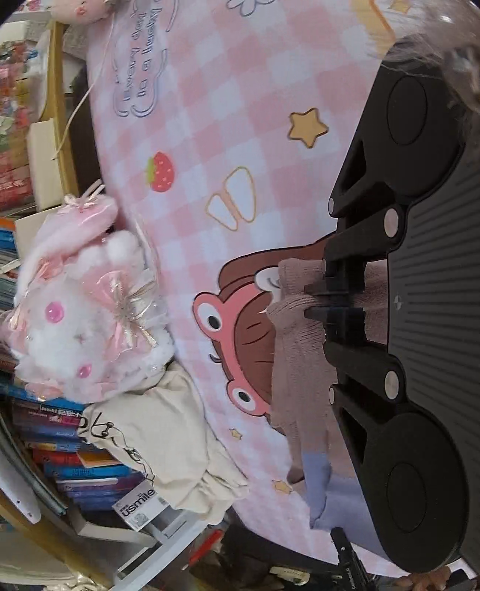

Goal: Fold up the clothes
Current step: 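Open both tools and release the folded hem onto the sweater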

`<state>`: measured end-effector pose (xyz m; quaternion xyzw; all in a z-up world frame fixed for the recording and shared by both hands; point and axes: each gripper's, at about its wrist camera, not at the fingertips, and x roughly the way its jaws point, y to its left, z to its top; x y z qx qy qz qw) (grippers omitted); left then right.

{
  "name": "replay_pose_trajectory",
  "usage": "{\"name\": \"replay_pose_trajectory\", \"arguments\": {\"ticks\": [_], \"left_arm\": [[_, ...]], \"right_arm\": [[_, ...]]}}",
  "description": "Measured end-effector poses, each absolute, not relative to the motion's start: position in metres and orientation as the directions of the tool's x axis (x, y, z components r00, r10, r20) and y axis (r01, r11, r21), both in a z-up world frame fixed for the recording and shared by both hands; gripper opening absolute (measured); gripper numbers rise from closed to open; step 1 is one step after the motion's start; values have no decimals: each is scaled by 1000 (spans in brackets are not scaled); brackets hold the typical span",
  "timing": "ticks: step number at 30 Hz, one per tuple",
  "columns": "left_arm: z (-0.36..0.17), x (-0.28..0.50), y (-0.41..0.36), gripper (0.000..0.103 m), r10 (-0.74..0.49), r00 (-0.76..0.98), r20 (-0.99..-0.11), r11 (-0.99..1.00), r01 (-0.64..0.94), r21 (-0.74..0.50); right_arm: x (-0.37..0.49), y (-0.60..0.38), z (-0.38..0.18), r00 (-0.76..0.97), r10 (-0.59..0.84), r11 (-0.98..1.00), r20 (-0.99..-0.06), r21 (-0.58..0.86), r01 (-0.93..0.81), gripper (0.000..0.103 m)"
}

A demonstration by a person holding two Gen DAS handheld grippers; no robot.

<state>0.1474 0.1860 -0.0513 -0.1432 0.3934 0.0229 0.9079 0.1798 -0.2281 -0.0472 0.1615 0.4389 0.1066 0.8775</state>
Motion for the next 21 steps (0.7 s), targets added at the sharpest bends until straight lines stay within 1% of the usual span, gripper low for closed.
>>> {"name": "replay_pose_trajectory", "arguments": {"ticks": [1,3,4,5,7,8,9,10,11,12,14,16,17,21], "left_arm": [[-52,147,186,11,-69,689,-721,960,-152,-237],[-51,147,185,11,-66,690,-721,964,-143,-225],[-50,146,185,14,-65,690,-721,965,-140,-222],[-48,146,185,17,-60,691,-721,965,-144,-218],[-42,142,185,36,-35,694,-719,964,-167,-208],[-37,137,184,41,-24,704,-710,964,-171,-202],[-32,131,183,49,-17,718,-696,966,-168,-197],[-27,124,182,53,-14,729,-684,967,-163,-194],[-23,118,180,55,-14,739,-674,969,-156,-192],[-18,111,179,60,-14,749,-663,970,-149,-190],[-11,95,177,67,-8,769,-640,971,-147,-188],[-6,78,174,82,0,784,-621,969,-152,-192],[-4,70,173,84,5,788,-616,967,-160,-196],[-4,42,172,88,2,776,-630,955,-188,-229]], "right_arm": [[181,-226,-47,591,325,928,-739,369,-48,7],[181,-226,-46,590,321,930,-741,364,-49,6],[181,-226,-45,590,320,931,-741,362,-49,7],[180,-225,-43,592,315,933,-742,356,-50,12],[176,-222,-37,603,298,940,-740,337,-50,24],[172,-221,-32,613,285,945,-737,323,-50,42],[168,-220,-28,623,272,950,-733,309,-50,47],[162,-218,-24,634,262,954,-728,293,-57,49],[156,-217,-19,644,251,959,-723,276,-64,54],[150,-215,-15,654,241,963,-717,259,-71,64],[134,-211,-9,671,222,970,-708,232,-76,74],[118,-207,-6,685,206,976,-699,202,-87,80],[110,-205,-5,690,195,978,-697,188,-87,84],[78,-195,-6,705,167,985,-690,142,-94,91]]}}
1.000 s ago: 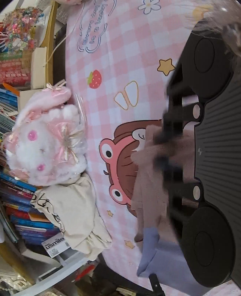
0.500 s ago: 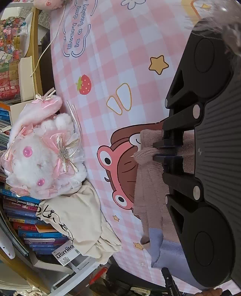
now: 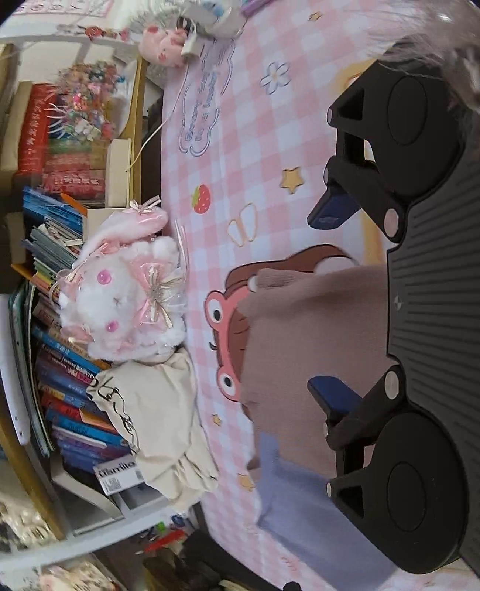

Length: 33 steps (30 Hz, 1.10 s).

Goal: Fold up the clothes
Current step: 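Open both tools and release the folded hem onto the sweater, then move both tools back over the folded sweater edges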

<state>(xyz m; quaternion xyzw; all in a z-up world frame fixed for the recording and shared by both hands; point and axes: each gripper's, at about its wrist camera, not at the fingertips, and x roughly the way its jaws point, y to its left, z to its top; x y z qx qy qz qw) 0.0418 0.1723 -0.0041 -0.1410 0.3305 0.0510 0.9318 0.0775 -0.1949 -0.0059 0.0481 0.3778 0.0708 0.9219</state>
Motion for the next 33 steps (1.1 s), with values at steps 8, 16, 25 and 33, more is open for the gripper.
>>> {"name": "replay_pose_trajectory", "arguments": {"ticks": [8,16,25,33], "left_arm": [[-15,-7,172,90,-20,740,-672,930,-233,-285],[-25,-37,157,92,-5,688,-725,942,-241,-235],[-37,-57,129,93,-18,654,-756,965,-186,-183],[-38,-54,113,93,1,641,-767,965,-202,-167]], "right_arm": [[26,-173,-17,674,139,990,-726,87,-111,93],[-17,-148,-25,649,66,996,-758,7,-94,94],[-52,-138,-27,630,54,994,-775,-16,-105,94],[-51,-145,-24,643,82,986,-761,-30,-161,94]]}}
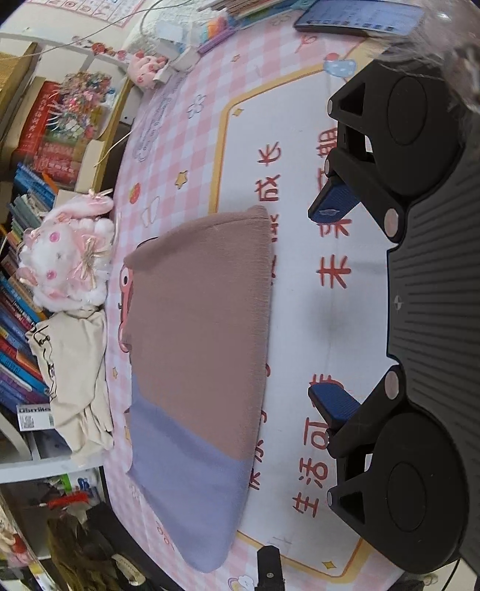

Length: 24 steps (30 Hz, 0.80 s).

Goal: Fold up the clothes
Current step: 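Move both tools back over the folded sweater edges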

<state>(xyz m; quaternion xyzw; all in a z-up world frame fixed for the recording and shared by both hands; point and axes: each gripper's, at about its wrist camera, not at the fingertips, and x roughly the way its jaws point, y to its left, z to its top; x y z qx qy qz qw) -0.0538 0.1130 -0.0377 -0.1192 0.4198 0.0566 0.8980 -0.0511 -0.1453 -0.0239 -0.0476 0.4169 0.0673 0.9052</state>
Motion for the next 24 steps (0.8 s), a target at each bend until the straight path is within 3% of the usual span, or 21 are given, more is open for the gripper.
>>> {"name": "replay_pose_trajectory", "arguments": {"ticks": [15,24], "left_arm": [[-36,-32,32,93,57,629,-776,935,-305,-179],[-34,-42,6,94,158,589,-793,889,-434,-146]], "right_arm": [[-2,-210,-19,638,240,923,-731,-33,-385,96],[14,-226,-27,577,353,851,-736,-2,-524,96]]}}
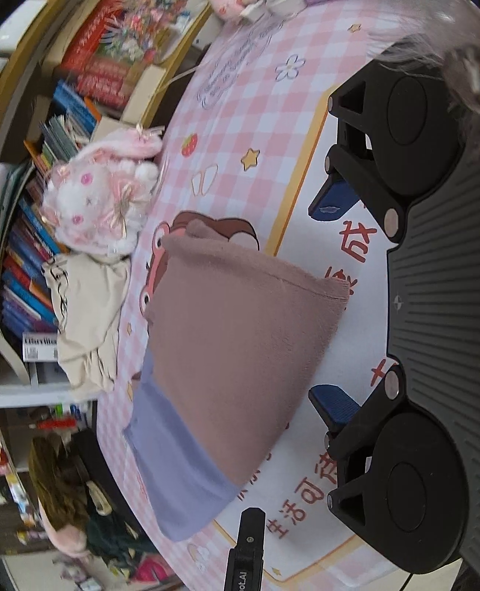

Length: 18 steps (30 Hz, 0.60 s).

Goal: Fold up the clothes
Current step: 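Move both tools back over the folded sweater edges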

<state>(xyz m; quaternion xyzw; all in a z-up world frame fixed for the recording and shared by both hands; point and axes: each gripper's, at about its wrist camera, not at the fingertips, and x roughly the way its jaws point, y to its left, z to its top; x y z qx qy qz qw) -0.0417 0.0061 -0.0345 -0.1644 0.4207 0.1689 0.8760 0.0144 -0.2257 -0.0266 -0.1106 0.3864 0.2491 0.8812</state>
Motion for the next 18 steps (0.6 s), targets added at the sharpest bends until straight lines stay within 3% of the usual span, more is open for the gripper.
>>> {"name": "replay_pose_trajectory", "arguments": {"ticks": [10,18], "left_arm": [[-34,-51,1,95,210,529,-822,818,-555,-149],[-41,-49,32,95,90,541,-836,743,-595,-305]], "right_arm": [[17,-242,-29,553,424,823,-717,51,-566,96],[26,-252,-25,568,423,863,-706,123,-490,96]]}}
